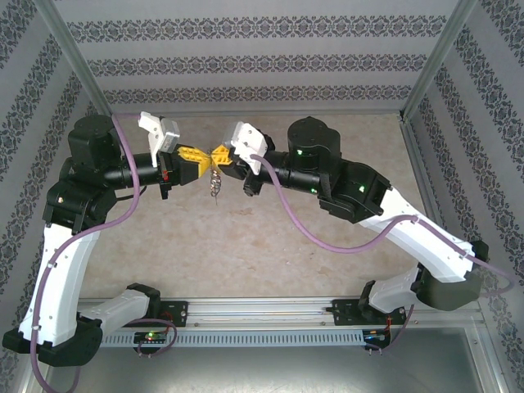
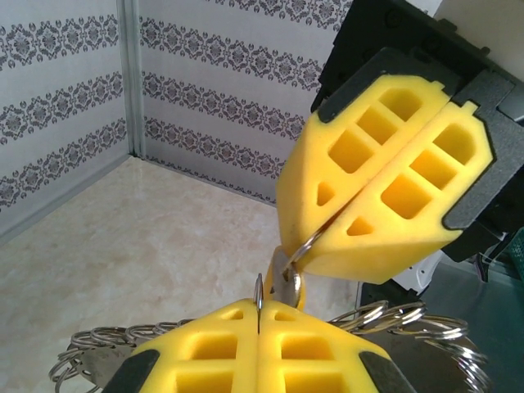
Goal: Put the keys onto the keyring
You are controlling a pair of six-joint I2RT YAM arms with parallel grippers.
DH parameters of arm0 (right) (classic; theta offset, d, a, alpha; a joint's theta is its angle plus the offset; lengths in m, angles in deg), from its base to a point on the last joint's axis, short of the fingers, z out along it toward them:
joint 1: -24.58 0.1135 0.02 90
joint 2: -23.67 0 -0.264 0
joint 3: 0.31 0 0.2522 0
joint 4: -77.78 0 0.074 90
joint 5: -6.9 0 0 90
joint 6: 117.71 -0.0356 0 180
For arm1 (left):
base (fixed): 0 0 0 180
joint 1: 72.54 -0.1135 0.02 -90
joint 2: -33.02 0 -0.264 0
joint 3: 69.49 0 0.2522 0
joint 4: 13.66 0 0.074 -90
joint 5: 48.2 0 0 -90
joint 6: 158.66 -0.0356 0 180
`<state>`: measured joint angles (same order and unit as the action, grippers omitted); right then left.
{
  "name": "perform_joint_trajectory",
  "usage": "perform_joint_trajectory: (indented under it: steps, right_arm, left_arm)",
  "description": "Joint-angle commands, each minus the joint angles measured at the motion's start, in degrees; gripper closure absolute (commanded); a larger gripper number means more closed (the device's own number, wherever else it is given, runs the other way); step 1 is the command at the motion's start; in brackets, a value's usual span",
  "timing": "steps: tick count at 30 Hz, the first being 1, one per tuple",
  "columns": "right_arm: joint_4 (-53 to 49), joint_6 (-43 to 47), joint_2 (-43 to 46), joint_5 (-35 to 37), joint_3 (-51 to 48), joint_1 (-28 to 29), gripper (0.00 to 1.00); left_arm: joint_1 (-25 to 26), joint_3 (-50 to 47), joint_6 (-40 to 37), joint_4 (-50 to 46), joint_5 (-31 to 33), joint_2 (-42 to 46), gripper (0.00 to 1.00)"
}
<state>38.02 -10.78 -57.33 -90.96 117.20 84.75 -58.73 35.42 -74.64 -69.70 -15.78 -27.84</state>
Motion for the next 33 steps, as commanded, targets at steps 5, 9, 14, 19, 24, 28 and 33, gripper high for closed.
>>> perform_joint_trajectory:
  steps: [5,9,14,19,24,28,33]
  right_arm:
    - [-2.51,2.04,-1.30,2.75,2.86,0.92,1.00]
    - [-3.42,2.62,-1.40,3.16,3.03,1.12,1.00]
    - [-3.53,3.63,-1.66,4.92,3.04,1.49,1.00]
    - [-3.59,3.86,-2.39,5.57,3.84,1.58,1.00]
    - [-4.07,3.94,-2.58,6.20,3.83,1.63,1.00]
    - [-4.67,4.02,-3.11,7.15,4.28,1.63,1.00]
    - [-4.54,4.42,-3.37,9.20,4.83,1.63,1.00]
  left_arm:
    - [-0.37,0.83,-2.70,-0.81,0.09,0.35,1.00]
    - [-0.36,1.53,-3.32,-1.30,-0.15,-0.26,1.00]
    - [-0.36,1.97,-3.60,-1.15,-0.56,-0.65,1.00]
    - [-0.36,2.17,-4.19,-1.55,-0.87,-0.84,1.00]
    - [-0.36,2.04,-4.43,-1.60,-1.12,-0.73,1.00]
    - [-0.36,1.84,-4.39,-1.40,-1.22,-0.55,1.00]
    - [-0.38,2.11,-4.89,-1.84,-1.34,-0.45,1.00]
